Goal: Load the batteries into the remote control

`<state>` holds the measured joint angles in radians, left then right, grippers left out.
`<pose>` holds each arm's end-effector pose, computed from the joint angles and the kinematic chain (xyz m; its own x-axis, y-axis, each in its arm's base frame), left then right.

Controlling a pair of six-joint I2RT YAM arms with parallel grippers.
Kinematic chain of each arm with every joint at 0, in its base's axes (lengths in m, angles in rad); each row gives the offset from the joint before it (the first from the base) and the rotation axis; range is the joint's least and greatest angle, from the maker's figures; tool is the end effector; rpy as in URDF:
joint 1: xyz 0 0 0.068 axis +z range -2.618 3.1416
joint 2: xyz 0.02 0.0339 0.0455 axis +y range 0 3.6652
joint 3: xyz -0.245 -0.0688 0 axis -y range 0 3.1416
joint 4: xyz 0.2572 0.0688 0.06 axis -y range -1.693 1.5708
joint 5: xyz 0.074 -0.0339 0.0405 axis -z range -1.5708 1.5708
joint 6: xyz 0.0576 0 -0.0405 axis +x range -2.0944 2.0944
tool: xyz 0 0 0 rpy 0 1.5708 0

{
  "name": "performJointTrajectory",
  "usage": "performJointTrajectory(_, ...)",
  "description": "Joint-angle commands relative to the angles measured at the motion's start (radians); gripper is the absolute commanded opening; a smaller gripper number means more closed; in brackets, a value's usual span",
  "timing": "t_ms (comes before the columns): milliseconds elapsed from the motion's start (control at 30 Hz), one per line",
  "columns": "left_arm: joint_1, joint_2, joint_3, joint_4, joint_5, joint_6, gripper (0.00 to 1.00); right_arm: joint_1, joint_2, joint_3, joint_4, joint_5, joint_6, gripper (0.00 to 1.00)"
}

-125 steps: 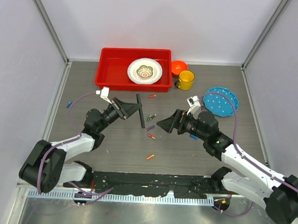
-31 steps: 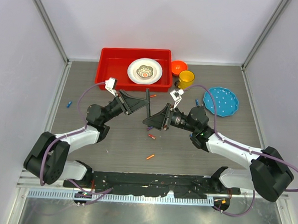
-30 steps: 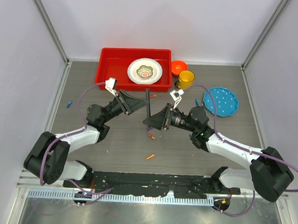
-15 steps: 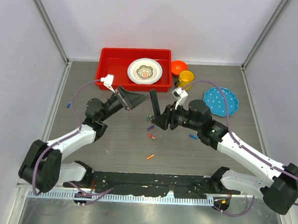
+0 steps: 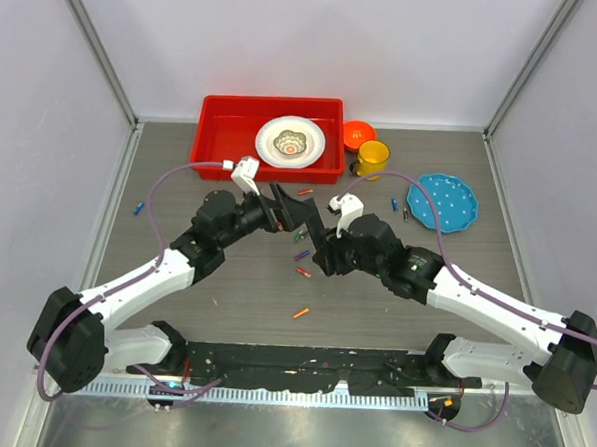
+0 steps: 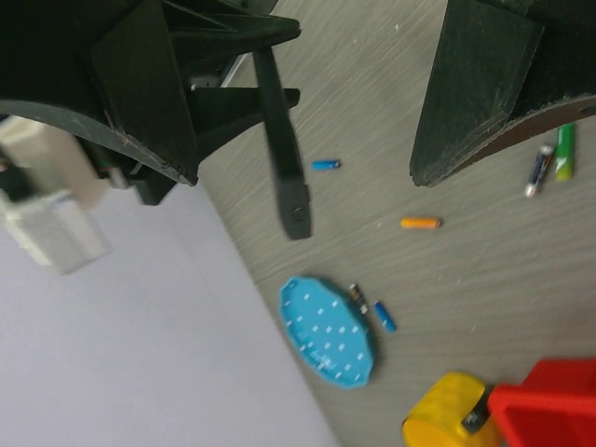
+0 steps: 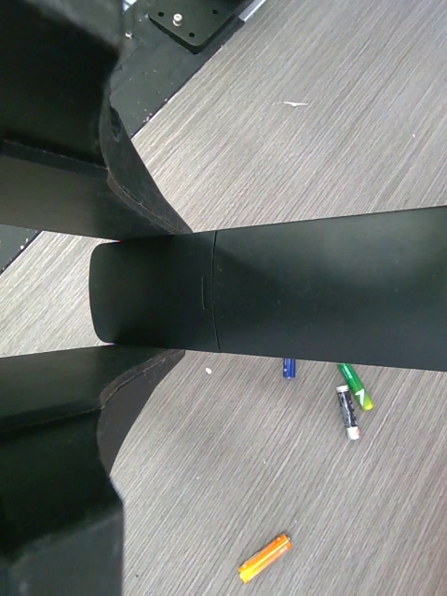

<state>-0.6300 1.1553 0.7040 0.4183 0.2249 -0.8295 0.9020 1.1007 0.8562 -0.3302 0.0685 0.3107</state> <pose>0.2420 -0.1923 0.2752 -0.5745 -0.4710 -0.6694 0.4897 0.4575 -0.7422 0.1788 0.2199 0.2564 -0.5493 -0.2032 -0.8105 -0.6083 0.7623 0.2212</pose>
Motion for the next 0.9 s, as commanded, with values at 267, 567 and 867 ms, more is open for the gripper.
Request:
performJointTrajectory(267,-0.053,0.047,-0.044,0.102,-0.088,-0.074,0.83,0.038,0.011,0.056,0.065,0.116,0.01,0.01)
performJointTrajectory(567,-0.099,0.11,-0.048,0.177,-0.114,-0.122,0.66,0.043,0.022,0.058,0.079,0.105,0.018,0.01)
performJointTrajectory(867,-0.112,0.145,-0.044,0.206,-0.111,-0.126,0.5,0.043,0.022,0.06,0.082,0.099,0.018,0.01)
